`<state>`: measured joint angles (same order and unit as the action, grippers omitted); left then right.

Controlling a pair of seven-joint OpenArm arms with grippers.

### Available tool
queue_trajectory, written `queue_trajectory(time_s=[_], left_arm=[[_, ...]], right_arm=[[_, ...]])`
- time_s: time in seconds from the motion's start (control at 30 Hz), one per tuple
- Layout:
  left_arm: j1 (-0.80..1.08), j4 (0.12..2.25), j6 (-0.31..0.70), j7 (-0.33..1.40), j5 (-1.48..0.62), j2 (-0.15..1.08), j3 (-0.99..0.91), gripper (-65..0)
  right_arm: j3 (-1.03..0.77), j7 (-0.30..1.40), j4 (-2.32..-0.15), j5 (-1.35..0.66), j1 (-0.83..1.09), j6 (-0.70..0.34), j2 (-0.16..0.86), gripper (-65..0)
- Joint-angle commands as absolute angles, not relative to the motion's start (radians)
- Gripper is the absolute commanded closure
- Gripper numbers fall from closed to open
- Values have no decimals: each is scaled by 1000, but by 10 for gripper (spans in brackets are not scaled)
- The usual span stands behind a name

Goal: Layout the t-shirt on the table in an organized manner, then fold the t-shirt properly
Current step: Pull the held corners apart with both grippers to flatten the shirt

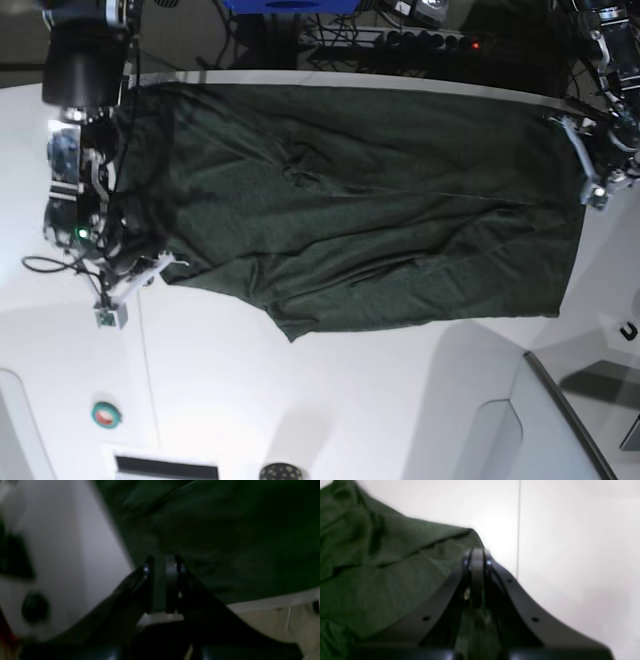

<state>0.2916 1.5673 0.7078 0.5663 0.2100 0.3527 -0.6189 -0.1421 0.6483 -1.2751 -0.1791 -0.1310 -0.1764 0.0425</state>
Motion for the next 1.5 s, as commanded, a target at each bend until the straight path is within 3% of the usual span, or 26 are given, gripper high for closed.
queue_trajectory(time_s=[0.0, 0.23, 0.4, 0.67, 0.97, 1.27, 1.47], left_arm=[[277, 1584, 698, 547, 203, 371, -657, -69], [303, 1577, 698, 547, 203, 372, -746, -69], [297, 1526, 698, 547, 203, 371, -762, -69], [295, 1518, 698, 547, 203, 371, -760, -69], [295, 1498, 698, 547, 203, 371, -760, -69], [294, 1494, 698, 545, 203, 329, -753, -69], [303, 1546, 698, 545, 203, 280, -754, -69]], right_arm=[[-143, 618, -1254, -182, -180, -180, 45, -6], [-142, 610, -1164, -182, -246, -186, 38, -6], [-42, 605, -1110, -182, -263, -206, 42, -6], [-38, 469, -878, -180, -341, -205, 48, -6], [-42, 334, -639, -182, -421, -203, 128, -6], [-42, 332, -644, -185, -421, -206, 151, -6], [-44, 338, -908, -186, -323, -209, 150, -6]])
